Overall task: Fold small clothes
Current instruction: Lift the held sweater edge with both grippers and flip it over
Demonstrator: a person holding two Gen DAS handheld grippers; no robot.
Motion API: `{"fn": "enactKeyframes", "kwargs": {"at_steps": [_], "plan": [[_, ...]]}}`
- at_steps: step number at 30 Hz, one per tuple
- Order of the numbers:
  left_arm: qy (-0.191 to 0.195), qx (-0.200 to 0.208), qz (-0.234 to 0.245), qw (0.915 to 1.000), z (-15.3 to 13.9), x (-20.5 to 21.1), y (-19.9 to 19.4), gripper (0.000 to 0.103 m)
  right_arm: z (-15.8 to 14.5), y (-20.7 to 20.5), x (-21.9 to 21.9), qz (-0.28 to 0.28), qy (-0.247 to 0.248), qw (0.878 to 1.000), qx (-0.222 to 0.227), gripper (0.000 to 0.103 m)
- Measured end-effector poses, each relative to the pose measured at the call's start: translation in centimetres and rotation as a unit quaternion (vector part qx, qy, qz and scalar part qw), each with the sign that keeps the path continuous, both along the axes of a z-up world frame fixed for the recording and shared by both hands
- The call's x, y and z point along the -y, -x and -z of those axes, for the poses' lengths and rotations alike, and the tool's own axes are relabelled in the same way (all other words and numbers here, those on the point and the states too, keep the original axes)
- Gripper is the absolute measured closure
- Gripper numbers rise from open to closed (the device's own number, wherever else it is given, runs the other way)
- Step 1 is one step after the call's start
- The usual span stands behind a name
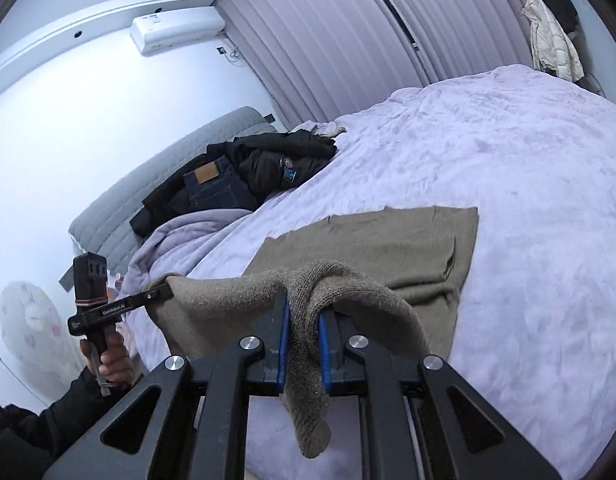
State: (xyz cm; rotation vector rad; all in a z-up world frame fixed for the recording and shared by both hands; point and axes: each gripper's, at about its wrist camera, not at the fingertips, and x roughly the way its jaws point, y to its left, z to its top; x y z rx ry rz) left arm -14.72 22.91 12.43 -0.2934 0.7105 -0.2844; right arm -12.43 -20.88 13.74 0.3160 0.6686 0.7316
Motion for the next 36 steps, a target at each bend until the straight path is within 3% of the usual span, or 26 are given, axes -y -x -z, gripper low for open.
{"fn": "enactKeyframes", "kwargs": {"at_steps": [7, 11, 12, 13, 14, 16, 17, 18, 19, 21, 24, 29, 30, 31, 32, 33, 34, 35, 36], "plan": [[0.017, -0.106, -0.016, 0.9941, 4.8, -0.5, -10.4, 0.093, 2.7, -10.8, -2.3, 0.034, 0.034, 0.996, -0.069, 0.090], [0.038, -0.178, -0.020, 0.9831, 8.7, -1.0, -14.3, 0.092, 5.9, -14.8, -2.9, 0.057, 0.061, 0.990, -0.115, 0.088], [0.050, -0.197, -0.015, 0.9790, 9.7, -1.3, -15.0, 0.087, 6.6, -15.5, -2.9, 0.061, 0.063, 0.988, -0.127, 0.084], [0.063, -0.209, -0.012, 0.9759, 10.4, -1.6, -15.5, 0.071, 7.3, -16.3, -2.9, 0.069, 0.068, 0.986, -0.138, 0.083], [0.087, -0.216, -0.005, 0.9726, 10.9, -2.1, -15.7, 0.064, 7.9, -17.1, -2.8, 0.075, 0.074, 0.983, -0.153, 0.075], [0.125, -0.210, 0.007, 0.9696, 10.7, -2.7, -15.3, 0.036, 8.6, -18.2, -2.5, 0.086, 0.085, 0.978, -0.172, 0.055], [0.122, -0.203, 0.004, 0.9715, 10.2, -2.8, -14.4, 0.025, 8.6, -18.3, -2.4, 0.095, 0.092, 0.976, -0.174, 0.039], [0.113, -0.193, 0.000, 0.9746, 9.6, -2.8, -13.3, 0.008, 8.4, -18.0, -2.2, 0.101, 0.093, 0.976, -0.172, 0.034], [0.099, -0.183, -0.004, 0.9781, 9.0, -2.7, -12.2, 0.001, 8.2, -17.5, -2.0, 0.098, 0.085, 0.977, -0.169, 0.034], [0.066, -0.168, 0.006, 0.9835, 8.2, -2.0, -9.7, 0.001, 7.6, -15.4, -2.0, 0.083, 0.082, 0.981, -0.158, 0.034], [0.065, -0.167, 0.026, 0.9835, 8.3, -0.6, -7.5, 0.001, 7.4, -11.9, -2.6, 0.064, 0.113, 0.981, -0.142, 0.034], [0.051, -0.160, 0.031, 0.9853, 8.5, 1.3, -6.9, 0.002, 7.3, -8.9, -3.9, 0.056, 0.141, 0.982, -0.115, 0.040], [0.048, -0.166, 0.035, 0.9843, 8.8, 1.6, -7.1, 0.007, 7.3, -8.7, -4.1, 0.048, 0.135, 0.983, -0.115, 0.040], [0.043, -0.173, 0.034, 0.9833, 9.1, 1.7, -7.5, 0.031, 7.5, -8.9, -4.3, 0.042, 0.132, 0.983, -0.121, 0.041], [0.043, -0.186, 0.038, 0.9810, 9.6, 1.9, -8.1, 0.048, 8.0, -9.2, -4.6, 0.037, 0.134, 0.982, -0.129, 0.048], [0.047, -0.208, 0.041, 0.9760, 10.3, 1.8, -8.8, 0.078, 8.5, -9.5, -5.0, 0.033, 0.143, 0.980, -0.136, 0.058], [0.055, -0.222, 0.043, 0.9726, 10.8, 1.6, -9.3, 0.087, 9.0, -9.8, -5.3, 0.026, 0.151, 0.978, -0.142, 0.064], [0.066, -0.232, 0.044, 0.9696, 10.9, 1.3, -9.6, 0.088, 9.4, -10.0, -5.5, 0.021, 0.154, 0.977, -0.148, 0.083], [0.069, -0.229, 0.040, 0.9702, 10.6, 1.1, -9.7, 0.089, 9.5, -10.2, -5.6, 0.021, 0.154, 0.976, -0.150, 0.092]]}}
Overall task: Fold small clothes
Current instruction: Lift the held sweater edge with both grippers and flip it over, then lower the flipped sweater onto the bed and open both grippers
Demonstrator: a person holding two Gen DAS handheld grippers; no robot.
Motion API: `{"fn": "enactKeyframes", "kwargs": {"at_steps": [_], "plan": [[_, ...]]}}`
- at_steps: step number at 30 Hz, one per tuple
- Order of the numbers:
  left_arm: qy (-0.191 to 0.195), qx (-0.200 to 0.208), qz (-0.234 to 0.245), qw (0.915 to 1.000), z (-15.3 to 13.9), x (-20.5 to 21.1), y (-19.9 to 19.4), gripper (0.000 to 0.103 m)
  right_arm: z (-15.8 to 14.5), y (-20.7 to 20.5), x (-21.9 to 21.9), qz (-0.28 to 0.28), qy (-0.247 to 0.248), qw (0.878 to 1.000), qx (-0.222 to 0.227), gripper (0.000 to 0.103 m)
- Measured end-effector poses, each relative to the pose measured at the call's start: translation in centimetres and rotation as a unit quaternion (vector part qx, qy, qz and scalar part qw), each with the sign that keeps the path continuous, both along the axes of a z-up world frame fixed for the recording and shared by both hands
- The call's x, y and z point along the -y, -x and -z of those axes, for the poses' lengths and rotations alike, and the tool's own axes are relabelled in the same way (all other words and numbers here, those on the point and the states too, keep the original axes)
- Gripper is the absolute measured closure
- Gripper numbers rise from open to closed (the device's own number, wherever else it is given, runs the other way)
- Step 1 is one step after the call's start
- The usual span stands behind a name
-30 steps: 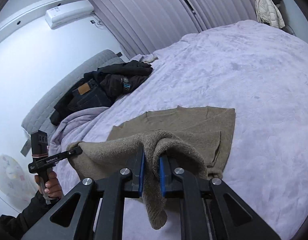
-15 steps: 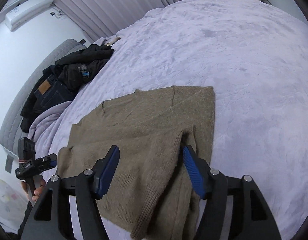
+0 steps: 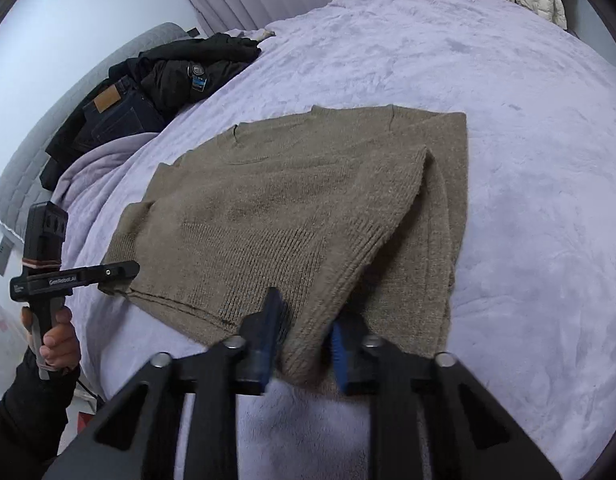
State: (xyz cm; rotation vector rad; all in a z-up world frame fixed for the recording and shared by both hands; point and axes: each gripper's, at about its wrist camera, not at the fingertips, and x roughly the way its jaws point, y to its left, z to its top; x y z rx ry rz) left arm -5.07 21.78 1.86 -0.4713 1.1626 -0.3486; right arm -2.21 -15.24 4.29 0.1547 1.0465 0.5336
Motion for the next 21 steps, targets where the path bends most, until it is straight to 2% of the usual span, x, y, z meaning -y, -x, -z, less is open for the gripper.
{"fn": "enactKeyframes", "kwargs": {"at_steps": [2, 5, 9, 11, 14, 18, 21], "plan": [[-0.015, 0.024, -0.001, 0.9996, -1.6, 0.1, 0.1, 0.089, -0.9, -0.2, 0.1, -0.001, -0.011, 1.000, 0.015, 0.095], [-0.023, 0.074, -0.002, 0.9970, -4.9, 0.2, -1.0, 0.089, -3.7, -0.8, 0.5, -0.008, -0.053, 0.997, 0.052, 0.095], [-0.012, 0.090, -0.025, 0.9955, -6.9, -0.8, -5.2, 0.089, -6.0, -4.0, 0.4, 0.004, -0.082, 0.994, 0.070, 0.095], [0.002, 0.084, -0.046, 0.9954, -6.8, -1.8, -7.8, 0.089, -6.1, -6.6, 0.5, 0.022, -0.106, 0.992, 0.062, 0.095], [0.031, 0.057, -0.081, 0.9946, -5.1, -3.1, -11.7, 0.089, -5.2, -10.6, 0.4, 0.053, -0.130, 0.989, 0.035, 0.095], [0.019, 0.012, -0.100, 0.9948, -2.3, -3.3, -14.7, 0.089, -3.0, -14.9, -0.4, 0.077, -0.120, 0.990, 0.003, 0.092], [0.036, -0.022, -0.111, 0.9930, -0.4, -3.9, -16.2, 0.088, -1.5, -17.7, -0.9, 0.099, -0.099, 0.990, -0.023, 0.090]]}}
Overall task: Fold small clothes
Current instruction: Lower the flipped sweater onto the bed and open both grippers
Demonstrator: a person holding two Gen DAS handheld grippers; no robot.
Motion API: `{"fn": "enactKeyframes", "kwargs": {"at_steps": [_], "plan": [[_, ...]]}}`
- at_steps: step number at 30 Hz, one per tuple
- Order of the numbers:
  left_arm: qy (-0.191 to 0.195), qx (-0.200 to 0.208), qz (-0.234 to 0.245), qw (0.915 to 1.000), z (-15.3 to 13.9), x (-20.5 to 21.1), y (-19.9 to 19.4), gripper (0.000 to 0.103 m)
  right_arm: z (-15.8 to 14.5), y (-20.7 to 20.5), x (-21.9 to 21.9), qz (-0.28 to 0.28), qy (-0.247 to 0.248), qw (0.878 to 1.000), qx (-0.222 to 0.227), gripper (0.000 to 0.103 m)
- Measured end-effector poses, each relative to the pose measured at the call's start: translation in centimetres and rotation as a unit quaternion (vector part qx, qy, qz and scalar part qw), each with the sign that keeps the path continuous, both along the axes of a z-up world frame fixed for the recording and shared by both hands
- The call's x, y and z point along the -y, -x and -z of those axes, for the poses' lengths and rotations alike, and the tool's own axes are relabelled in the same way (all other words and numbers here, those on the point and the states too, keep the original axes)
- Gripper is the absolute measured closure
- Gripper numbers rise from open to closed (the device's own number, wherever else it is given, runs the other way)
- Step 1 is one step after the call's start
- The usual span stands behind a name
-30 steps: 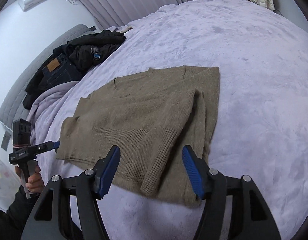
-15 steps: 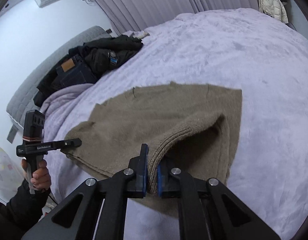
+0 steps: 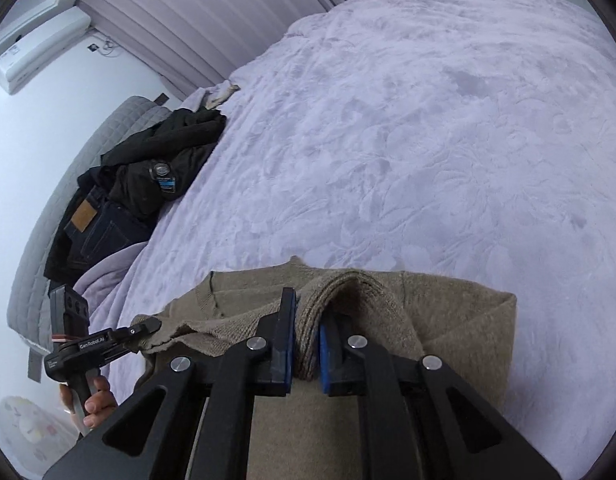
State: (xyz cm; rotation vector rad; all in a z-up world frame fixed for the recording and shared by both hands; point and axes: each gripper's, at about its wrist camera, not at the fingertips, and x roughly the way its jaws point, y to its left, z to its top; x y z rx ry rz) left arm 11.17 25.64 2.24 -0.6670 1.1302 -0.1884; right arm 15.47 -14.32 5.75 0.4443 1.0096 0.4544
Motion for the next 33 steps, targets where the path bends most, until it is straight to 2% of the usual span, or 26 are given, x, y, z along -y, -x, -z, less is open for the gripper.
{"fn": "enactKeyframes", "kwargs": {"at_steps": [1, 2, 3, 4, 5, 6, 7, 8, 10, 12, 15, 18, 19, 21, 22, 23, 25, 27, 29, 31, 33], "plan": [[0.008, -0.008, 0.001, 0.9999, 0.4, -0.2, -0.3, 0.083, 0.3, -0.6, -0.2, 0.003, 0.006, 1.000, -0.003, 0.087], [0.014, -0.010, 0.003, 0.9998, 0.6, -0.3, -0.3, 0.078, 0.5, -1.1, -0.4, 0.006, 0.015, 1.000, -0.007, 0.074], [0.021, -0.006, 0.007, 0.9997, 0.6, -0.4, -0.4, 0.067, 0.8, -1.4, -0.4, 0.009, 0.021, 1.000, -0.008, 0.054], [0.022, 0.002, 0.009, 0.9997, 0.4, -0.4, -0.2, 0.053, 0.8, -1.4, -0.3, 0.016, 0.026, 1.000, -0.005, 0.043], [0.016, 0.010, 0.011, 0.9998, 0.0, -0.5, -0.1, 0.044, 0.8, -1.2, -0.2, 0.025, 0.030, 0.999, 0.000, 0.026], [0.009, 0.018, 0.009, 0.9998, -0.5, -0.7, 0.2, 0.023, 0.7, -0.8, 0.1, 0.032, 0.032, 0.999, 0.008, 0.024], [0.006, 0.028, 0.006, 0.9996, -1.1, -1.0, 0.6, 0.009, 0.5, -0.4, 0.4, 0.039, 0.032, 0.999, 0.015, 0.024], [-0.003, 0.042, -0.003, 0.9991, -2.0, -1.5, 1.1, 0.006, 0.2, 0.3, 0.8, 0.042, 0.029, 0.998, 0.023, 0.024], [-0.015, 0.067, -0.016, 0.9975, -3.6, -2.5, 2.4, 0.006, -0.7, 1.6, 1.1, 0.048, 0.036, 0.997, 0.040, 0.024], [-0.006, 0.096, -0.016, 0.9952, -4.9, -3.1, 3.7, 0.006, -2.0, 3.3, 0.7, 0.038, 0.065, 0.995, 0.071, 0.024], [-0.025, 0.106, 0.024, 0.9938, -5.2, -0.8, 4.2, 0.006, -2.4, 4.5, -1.3, -0.006, 0.098, 0.991, 0.089, 0.024], [-0.093, 0.078, 0.076, 0.9897, -2.9, 3.2, 3.5, 0.006, -1.0, 4.5, -3.9, -0.051, 0.129, 0.987, 0.075, 0.024], [-0.121, 0.068, 0.082, 0.9869, -1.9, 3.9, 3.3, 0.006, -0.1, 4.3, -4.4, -0.060, 0.136, 0.987, 0.062, 0.024], [-0.178, 0.041, 0.065, 0.9809, 0.5, 3.5, 2.8, 0.006, 1.4, 3.9, -4.0, -0.047, 0.164, 0.984, 0.043, 0.024], [-0.179, 0.037, 0.051, 0.9819, 1.3, 2.6, 2.9, 0.006, 2.1, 3.8, -3.2, -0.033, 0.187, 0.981, 0.039, 0.024], [-0.148, 0.044, 0.040, 0.9872, 1.8, 1.4, 3.2, 0.006, 2.9, 3.6, -2.0, -0.018, 0.200, 0.979, 0.030, 0.025], [-0.113, 0.052, 0.022, 0.9920, 1.5, 0.1, 3.8, 0.006, 3.4, 3.7, 0.7, 0.000, 0.163, 0.986, 0.021, 0.025], [-0.127, 0.049, 0.004, 0.9907, 0.3, 0.3, 4.1, 0.006, 3.3, 3.8, 2.6, 0.025, 0.162, 0.987, 0.001, 0.025], [-0.163, 0.071, -0.015, 0.9840, -2.0, 1.2, 4.3, 0.006, 1.7, 4.6, 2.8, 0.045, 0.180, 0.982, 0.016, 0.025], [-0.189, 0.097, -0.009, 0.9771, -3.9, 2.8, 4.1, 0.006, -0.5, 5.5, 1.5, 0.044, 0.204, 0.976, 0.065, 0.025], [-0.255, 0.103, -0.001, 0.9613, -4.9, 5.6, 2.7, 0.006, -2.2, 5.8, -1.1, 0.014, 0.216, 0.971, 0.102, 0.023]]}}
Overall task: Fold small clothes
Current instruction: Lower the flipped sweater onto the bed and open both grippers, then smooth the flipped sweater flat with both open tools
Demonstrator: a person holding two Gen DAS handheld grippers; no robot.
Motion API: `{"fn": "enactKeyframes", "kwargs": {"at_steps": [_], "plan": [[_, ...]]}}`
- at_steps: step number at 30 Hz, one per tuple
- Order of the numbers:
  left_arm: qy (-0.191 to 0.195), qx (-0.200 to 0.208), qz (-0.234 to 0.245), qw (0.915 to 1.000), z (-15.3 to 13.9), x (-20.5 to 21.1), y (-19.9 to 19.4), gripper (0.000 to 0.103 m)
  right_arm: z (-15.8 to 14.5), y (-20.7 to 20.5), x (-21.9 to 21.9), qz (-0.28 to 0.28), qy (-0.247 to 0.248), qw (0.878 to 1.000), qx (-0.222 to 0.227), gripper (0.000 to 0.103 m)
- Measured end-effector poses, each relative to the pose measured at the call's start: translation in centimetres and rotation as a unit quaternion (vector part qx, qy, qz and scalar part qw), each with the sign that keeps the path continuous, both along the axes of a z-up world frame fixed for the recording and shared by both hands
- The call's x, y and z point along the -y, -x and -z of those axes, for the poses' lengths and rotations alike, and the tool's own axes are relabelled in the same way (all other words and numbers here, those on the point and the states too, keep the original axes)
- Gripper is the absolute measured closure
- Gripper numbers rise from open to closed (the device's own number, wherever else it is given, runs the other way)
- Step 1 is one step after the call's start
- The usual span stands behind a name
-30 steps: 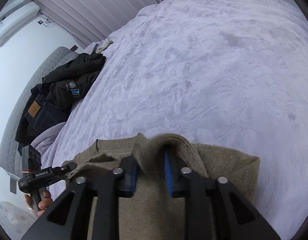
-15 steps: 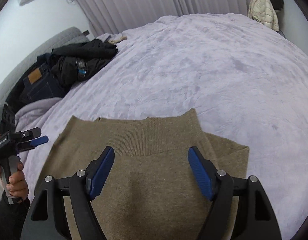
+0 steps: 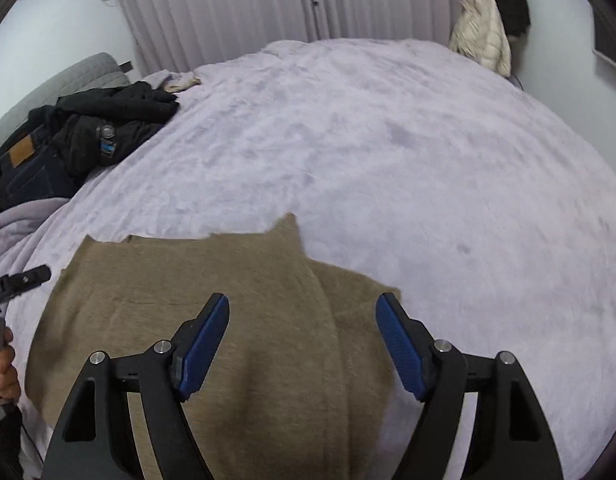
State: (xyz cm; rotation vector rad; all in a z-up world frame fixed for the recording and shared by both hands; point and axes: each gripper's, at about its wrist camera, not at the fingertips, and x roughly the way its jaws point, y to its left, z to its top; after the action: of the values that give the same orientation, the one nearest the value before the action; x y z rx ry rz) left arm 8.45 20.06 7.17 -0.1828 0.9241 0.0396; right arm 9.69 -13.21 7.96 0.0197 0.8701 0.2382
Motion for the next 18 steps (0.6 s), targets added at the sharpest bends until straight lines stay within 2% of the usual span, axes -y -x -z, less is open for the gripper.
{"fn": "enactKeyframes", "kwargs": {"at_steps": [3, 5, 7, 9, 10, 12, 13, 16, 18], "plan": [[-0.092, -0.013, 0.007, 0.9956, 1.4, 3.0, -3.3, 0.006, 0.1, -1.4, -5.2, -0.058, 0.035, 0.998, -0.005, 0.023], [-0.123, -0.039, -0.004, 0.9916, 3.6, 3.4, -4.9, 0.006, 1.6, -3.2, -8.2, -0.072, 0.061, 0.995, -0.030, 0.023], [-0.118, -0.073, -0.016, 0.9902, 6.1, 2.4, -5.4, 0.005, 3.8, -4.9, -9.5, -0.060, 0.077, 0.994, -0.058, 0.023], [-0.091, -0.067, -0.021, 0.9934, 6.9, 1.3, -5.0, 0.000, 6.1, -6.0, -8.6, -0.023, 0.107, 0.991, -0.073, 0.024], [-0.083, -0.062, -0.025, 0.9943, 6.9, 1.0, -4.9, 0.001, 6.9, -6.4, -7.6, -0.005, 0.092, 0.992, -0.082, 0.024], [-0.067, -0.062, -0.024, 0.9955, 7.2, 0.3, -4.9, 0.000, 6.8, -6.3, -5.9, 0.004, 0.042, 0.996, -0.082, 0.024], [-0.063, -0.062, -0.025, 0.9958, 7.3, 0.1, -4.9, 0.000, 6.5, -6.1, -5.3, 0.006, 0.035, 0.996, -0.080, 0.024], [-0.053, -0.062, -0.027, 0.9963, 7.4, -0.2, -5.0, 0.000, 6.5, -5.6, -4.4, 0.033, 0.071, 0.995, -0.069, 0.024], [-0.053, -0.064, -0.028, 0.9962, 7.5, -0.1, -5.1, 0.000, 6.8, -5.9, -3.0, 0.059, 0.053, 0.994, -0.076, 0.020]]}}
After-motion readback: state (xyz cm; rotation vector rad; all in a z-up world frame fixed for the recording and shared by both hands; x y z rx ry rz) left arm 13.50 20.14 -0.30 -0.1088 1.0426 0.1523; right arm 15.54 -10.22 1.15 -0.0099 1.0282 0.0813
